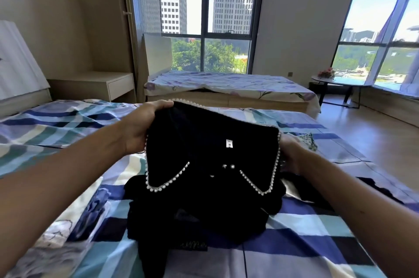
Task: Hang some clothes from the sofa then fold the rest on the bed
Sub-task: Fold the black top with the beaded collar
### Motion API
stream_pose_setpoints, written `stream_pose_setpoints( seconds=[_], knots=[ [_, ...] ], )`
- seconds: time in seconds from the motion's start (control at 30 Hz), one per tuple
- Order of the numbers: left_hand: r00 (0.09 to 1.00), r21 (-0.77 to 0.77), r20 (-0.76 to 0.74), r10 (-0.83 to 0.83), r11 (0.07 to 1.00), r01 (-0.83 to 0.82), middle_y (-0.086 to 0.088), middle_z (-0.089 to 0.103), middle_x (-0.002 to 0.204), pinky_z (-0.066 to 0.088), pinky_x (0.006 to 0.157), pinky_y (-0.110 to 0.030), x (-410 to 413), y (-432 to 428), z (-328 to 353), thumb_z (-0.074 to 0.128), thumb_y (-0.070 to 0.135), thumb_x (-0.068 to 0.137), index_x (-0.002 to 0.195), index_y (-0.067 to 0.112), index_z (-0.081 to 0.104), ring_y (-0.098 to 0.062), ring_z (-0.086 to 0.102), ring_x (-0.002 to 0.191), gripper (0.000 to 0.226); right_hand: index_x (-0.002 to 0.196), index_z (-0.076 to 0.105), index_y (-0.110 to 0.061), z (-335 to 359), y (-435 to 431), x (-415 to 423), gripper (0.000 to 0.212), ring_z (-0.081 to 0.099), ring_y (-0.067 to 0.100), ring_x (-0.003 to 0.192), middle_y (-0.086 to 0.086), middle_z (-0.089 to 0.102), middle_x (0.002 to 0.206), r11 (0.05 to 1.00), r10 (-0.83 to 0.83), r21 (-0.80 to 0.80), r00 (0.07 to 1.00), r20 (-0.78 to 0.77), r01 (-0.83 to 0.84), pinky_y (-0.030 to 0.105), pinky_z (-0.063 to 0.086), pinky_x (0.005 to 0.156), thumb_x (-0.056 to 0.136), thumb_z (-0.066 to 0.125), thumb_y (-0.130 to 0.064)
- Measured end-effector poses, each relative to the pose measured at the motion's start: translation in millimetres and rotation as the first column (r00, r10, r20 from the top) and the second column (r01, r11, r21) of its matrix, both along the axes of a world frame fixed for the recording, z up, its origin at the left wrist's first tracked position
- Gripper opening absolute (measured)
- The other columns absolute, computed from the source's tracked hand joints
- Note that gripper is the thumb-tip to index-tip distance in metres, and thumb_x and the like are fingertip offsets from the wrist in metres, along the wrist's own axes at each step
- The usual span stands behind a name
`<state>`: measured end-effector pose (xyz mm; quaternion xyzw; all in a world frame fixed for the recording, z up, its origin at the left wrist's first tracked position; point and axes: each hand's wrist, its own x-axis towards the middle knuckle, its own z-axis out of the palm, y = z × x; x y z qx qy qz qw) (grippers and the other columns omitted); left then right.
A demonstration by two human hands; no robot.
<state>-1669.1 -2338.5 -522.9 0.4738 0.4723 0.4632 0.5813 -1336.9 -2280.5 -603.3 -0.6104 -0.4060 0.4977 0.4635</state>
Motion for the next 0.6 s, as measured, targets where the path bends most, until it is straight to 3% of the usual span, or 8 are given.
stream_pose_setpoints(
  seconds=[0.07, 0.13, 0.23, 0.3, 0.37, 0.47, 0.53, 0.6],
  knots=[
    [0.997, -0.062, 0.071, -0.037, 0.997, 0.042, -0.007, 0.070, 0.061, 0.053, 0.045, -0.020, 2.7, -2.5, -13.0, 0.050, 0.030, 0.098, 0.062, 0.009, 0.072, -0.017, 0.067, 0.047, 0.048, 0.073, 0.061, -0.012, -19.0, -0.8, -6.5, 0.032, 0.054, 0.026, 0.053, 0.010, 0.057, 0.061, 0.999, -0.019, -0.043, 0.961, -0.274, 0.008, 0.030, 0.050, 0.055, 0.088, 0.056, -0.040],
    [0.987, -0.085, 0.147, -0.062, 0.994, 0.075, -0.010, 0.071, 0.067, 0.058, 0.052, -0.025, 4.3, -5.7, -23.6, 0.050, 0.033, 0.098, 0.072, 0.006, 0.070, -0.020, 0.069, 0.054, 0.042, 0.092, 0.072, 0.003, -33.2, -10.6, -8.7, 0.070, 0.064, 0.033, 0.075, 0.022, 0.069, 0.079, 0.983, 0.134, -0.067, 0.912, -0.388, -0.174, 0.041, 0.055, 0.081, 0.090, 0.053, -0.065],
    [0.971, -0.088, 0.228, -0.071, 0.992, 0.093, -0.013, 0.073, 0.074, 0.059, 0.053, -0.029, 2.2, -3.2, -31.3, 0.049, 0.034, 0.098, 0.076, 0.004, 0.073, -0.023, 0.072, 0.061, 0.044, 0.113, 0.067, 0.004, -49.3, -26.9, -10.4, 0.060, 0.068, 0.033, 0.079, 0.022, 0.071, 0.092, 0.946, 0.314, -0.042, 0.944, -0.105, -0.320, 0.041, 0.056, 0.080, 0.074, 0.082, -0.038],
    [0.967, -0.094, 0.237, -0.089, 0.989, 0.114, -0.015, 0.075, 0.080, 0.060, 0.055, -0.031, 1.2, -3.0, -31.5, 0.049, 0.035, 0.098, 0.080, 0.003, 0.076, -0.024, 0.074, 0.066, 0.045, 0.098, 0.066, -0.002, -56.2, -27.3, -10.0, 0.035, 0.065, 0.029, 0.070, 0.018, 0.068, 0.080, 0.974, 0.215, 0.044, 0.967, 0.134, -0.223, 0.041, 0.054, 0.071, 0.065, 0.073, -0.008],
    [0.976, -0.104, 0.190, -0.104, 0.987, 0.126, -0.015, 0.075, 0.082, 0.060, 0.055, -0.032, 1.3, -1.7, -31.4, 0.047, 0.035, 0.100, 0.087, 0.003, 0.074, -0.024, 0.074, 0.066, 0.043, 0.078, 0.063, -0.011, -58.8, -21.0, -5.1, 0.015, 0.060, 0.023, 0.061, 0.009, 0.061, 0.068, 0.976, 0.154, 0.104, 0.944, 0.291, -0.192, 0.035, 0.048, 0.064, 0.067, 0.061, -0.002],
    [0.992, -0.114, 0.073, -0.102, 0.987, 0.110, -0.014, 0.075, 0.084, 0.060, 0.054, -0.029, 3.9, 2.1, -31.4, 0.045, 0.034, 0.103, 0.096, 0.003, 0.071, -0.021, 0.074, 0.065, 0.042, 0.063, 0.055, -0.013, -61.9, -5.7, 13.7, 0.022, 0.052, 0.013, 0.053, -0.002, 0.054, 0.057, 0.973, 0.114, 0.104, 0.826, 0.552, -0.204, 0.026, 0.039, 0.053, 0.080, 0.051, -0.001],
    [0.996, -0.097, -0.021, -0.085, 0.992, 0.082, -0.014, 0.076, 0.089, 0.060, 0.055, -0.026, 4.8, 5.8, -32.7, 0.045, 0.037, 0.103, 0.102, 0.002, 0.072, -0.019, 0.074, 0.066, 0.044, 0.060, 0.050, -0.013, -57.3, -4.9, 20.2, 0.022, 0.044, 0.014, 0.045, -0.001, 0.046, 0.051, 0.983, 0.082, 0.080, 0.793, 0.603, -0.163, 0.025, 0.033, 0.047, 0.079, 0.045, -0.003],
    [0.995, -0.096, -0.064, -0.071, 0.993, 0.065, -0.015, 0.076, 0.094, 0.059, 0.058, -0.026, 4.9, 8.8, -33.5, 0.044, 0.039, 0.103, 0.106, 0.001, 0.072, -0.020, 0.074, 0.068, 0.047, 0.060, 0.050, -0.014, -47.9, -9.2, 19.7, 0.033, 0.039, 0.015, 0.038, 0.001, 0.041, 0.046, 0.994, 0.083, 0.028, 0.912, 0.403, -0.103, 0.021, 0.032, 0.045, 0.087, 0.041, 0.003]
  ],
)
